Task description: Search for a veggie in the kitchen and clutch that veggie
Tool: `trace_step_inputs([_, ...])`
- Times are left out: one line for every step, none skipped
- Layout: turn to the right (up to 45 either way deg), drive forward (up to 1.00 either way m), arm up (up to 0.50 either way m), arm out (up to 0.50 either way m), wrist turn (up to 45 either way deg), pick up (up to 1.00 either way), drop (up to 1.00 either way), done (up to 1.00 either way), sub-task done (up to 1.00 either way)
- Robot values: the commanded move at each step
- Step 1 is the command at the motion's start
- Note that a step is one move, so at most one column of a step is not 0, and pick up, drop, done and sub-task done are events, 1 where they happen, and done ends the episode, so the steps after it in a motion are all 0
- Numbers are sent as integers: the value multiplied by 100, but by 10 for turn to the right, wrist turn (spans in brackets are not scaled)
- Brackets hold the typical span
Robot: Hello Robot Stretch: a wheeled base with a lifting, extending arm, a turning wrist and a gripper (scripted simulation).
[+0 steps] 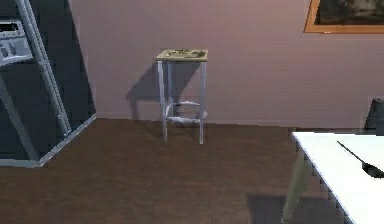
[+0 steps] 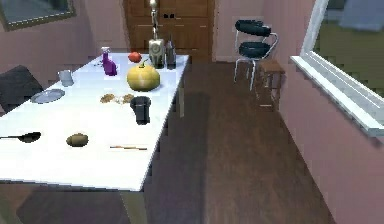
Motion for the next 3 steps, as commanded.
trace_step_inputs([0,15,0,0,0,0,0,0,0])
trace_step_inputs([-210,0,0,0,0,0,0,0,0])
trace_step_inputs([450,0,0,0,0,0,0,0,0])
